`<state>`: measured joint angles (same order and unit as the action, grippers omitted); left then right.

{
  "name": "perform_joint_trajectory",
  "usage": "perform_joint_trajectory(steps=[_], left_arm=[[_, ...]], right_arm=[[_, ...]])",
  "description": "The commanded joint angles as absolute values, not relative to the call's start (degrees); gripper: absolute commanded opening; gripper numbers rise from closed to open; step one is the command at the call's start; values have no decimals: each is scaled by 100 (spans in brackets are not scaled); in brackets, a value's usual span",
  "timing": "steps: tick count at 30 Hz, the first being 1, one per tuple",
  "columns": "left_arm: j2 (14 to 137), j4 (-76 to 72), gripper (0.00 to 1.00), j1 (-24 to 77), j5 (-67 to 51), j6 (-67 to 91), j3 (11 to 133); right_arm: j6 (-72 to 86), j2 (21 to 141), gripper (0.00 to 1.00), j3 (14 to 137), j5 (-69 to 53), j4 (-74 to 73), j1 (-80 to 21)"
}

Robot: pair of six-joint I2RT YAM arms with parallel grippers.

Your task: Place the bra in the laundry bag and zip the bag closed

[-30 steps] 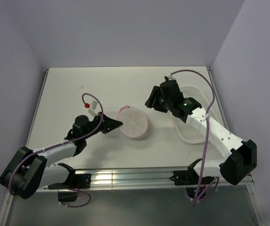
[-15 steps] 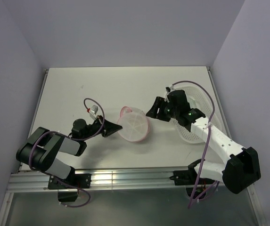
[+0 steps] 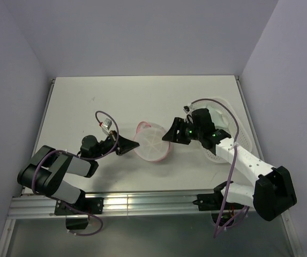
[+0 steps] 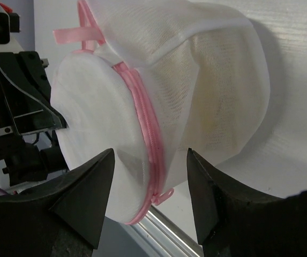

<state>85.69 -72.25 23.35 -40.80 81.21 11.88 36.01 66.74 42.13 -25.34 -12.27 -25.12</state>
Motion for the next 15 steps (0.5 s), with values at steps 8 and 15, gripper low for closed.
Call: perform_joint_trajectory(steps=[8, 15], left_arm=[[8358, -8235, 0, 2303, -4236, 8033, 1362], [8288, -8157, 0, 2241, -4315, 8016, 1362]], right_arm=[[3752, 6706, 63, 3876, -3260, -282, -2487], [3902, 6864, 37, 3806, -3480, 158, -2461]])
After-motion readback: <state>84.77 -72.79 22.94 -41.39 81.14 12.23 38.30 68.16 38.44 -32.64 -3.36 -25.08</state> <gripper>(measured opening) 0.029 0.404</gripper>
